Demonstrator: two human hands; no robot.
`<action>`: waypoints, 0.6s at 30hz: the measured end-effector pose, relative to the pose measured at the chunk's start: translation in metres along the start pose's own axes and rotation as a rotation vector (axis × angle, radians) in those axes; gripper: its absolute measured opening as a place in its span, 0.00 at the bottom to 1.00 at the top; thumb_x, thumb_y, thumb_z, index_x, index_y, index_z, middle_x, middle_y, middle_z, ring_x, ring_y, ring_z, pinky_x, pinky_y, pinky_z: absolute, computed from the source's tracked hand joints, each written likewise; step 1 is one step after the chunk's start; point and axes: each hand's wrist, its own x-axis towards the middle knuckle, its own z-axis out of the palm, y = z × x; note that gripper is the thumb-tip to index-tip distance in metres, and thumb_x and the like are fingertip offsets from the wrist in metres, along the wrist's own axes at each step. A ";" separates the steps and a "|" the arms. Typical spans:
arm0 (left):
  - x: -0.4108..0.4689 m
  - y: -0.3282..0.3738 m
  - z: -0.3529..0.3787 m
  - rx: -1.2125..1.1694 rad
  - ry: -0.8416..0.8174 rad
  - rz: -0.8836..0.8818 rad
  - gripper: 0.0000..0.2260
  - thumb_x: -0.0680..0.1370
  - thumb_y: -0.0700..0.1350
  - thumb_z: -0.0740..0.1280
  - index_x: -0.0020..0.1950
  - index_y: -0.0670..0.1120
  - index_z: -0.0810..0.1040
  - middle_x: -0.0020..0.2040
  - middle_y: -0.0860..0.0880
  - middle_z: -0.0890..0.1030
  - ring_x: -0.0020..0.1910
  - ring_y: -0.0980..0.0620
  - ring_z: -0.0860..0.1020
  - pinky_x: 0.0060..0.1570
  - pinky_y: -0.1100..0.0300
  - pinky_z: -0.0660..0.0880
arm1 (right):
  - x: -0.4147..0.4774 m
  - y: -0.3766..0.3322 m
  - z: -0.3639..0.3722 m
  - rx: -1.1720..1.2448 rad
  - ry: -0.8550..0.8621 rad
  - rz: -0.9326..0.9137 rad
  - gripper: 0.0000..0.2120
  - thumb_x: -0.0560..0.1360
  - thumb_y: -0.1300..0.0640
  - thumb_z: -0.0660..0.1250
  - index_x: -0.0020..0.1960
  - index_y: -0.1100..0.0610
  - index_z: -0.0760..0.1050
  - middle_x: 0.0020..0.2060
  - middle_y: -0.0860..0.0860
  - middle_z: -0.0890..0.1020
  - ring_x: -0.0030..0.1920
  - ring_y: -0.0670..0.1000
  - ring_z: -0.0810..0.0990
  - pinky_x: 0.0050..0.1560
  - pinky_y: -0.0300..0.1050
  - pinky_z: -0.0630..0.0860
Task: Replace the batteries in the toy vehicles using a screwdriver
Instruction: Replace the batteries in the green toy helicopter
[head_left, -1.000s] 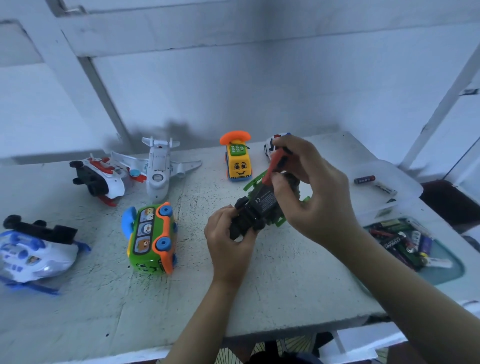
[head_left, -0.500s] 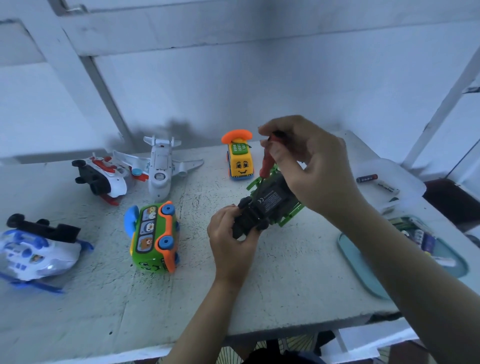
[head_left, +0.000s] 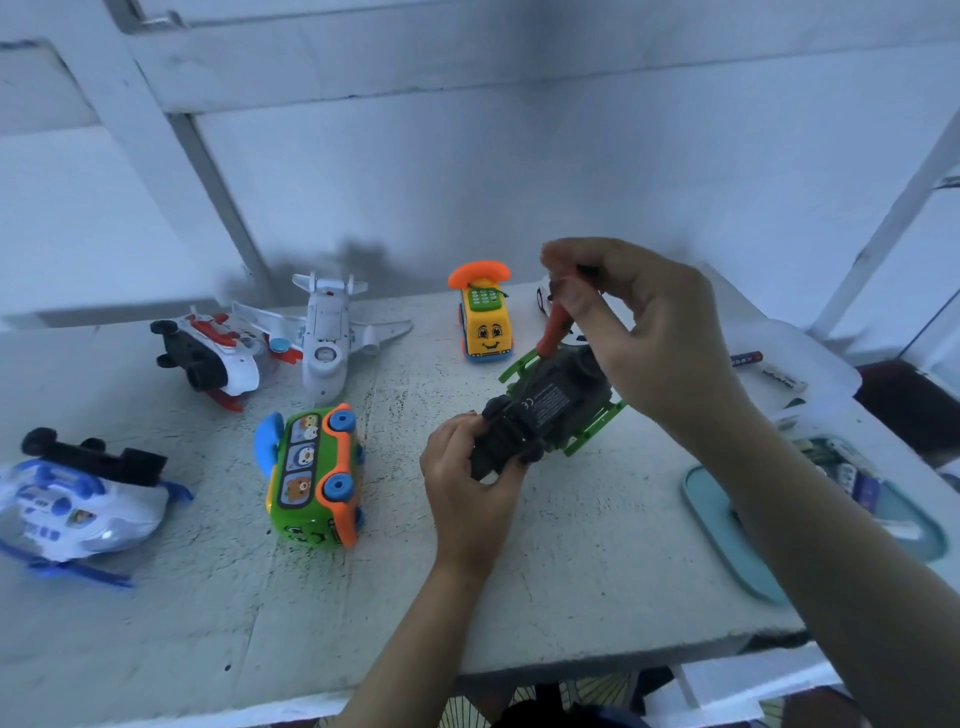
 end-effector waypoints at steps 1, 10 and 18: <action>0.000 0.000 0.000 -0.001 0.003 0.007 0.17 0.65 0.48 0.74 0.49 0.40 0.79 0.47 0.53 0.76 0.47 0.59 0.71 0.44 0.50 0.79 | 0.001 0.001 -0.001 0.000 -0.031 0.014 0.11 0.77 0.58 0.63 0.56 0.53 0.80 0.39 0.46 0.85 0.49 0.44 0.83 0.59 0.47 0.76; 0.000 -0.003 0.000 0.005 0.001 -0.009 0.17 0.65 0.46 0.75 0.50 0.41 0.80 0.48 0.53 0.77 0.48 0.55 0.73 0.45 0.44 0.78 | 0.002 -0.006 0.001 -0.008 0.043 -0.026 0.09 0.73 0.51 0.71 0.52 0.45 0.81 0.42 0.47 0.82 0.46 0.40 0.77 0.48 0.33 0.72; 0.001 0.001 0.000 0.011 0.009 0.000 0.16 0.64 0.45 0.75 0.49 0.39 0.80 0.46 0.52 0.77 0.48 0.57 0.73 0.44 0.49 0.79 | 0.006 -0.005 -0.006 -0.020 -0.052 0.060 0.10 0.76 0.57 0.65 0.56 0.53 0.79 0.44 0.43 0.85 0.50 0.42 0.82 0.57 0.44 0.76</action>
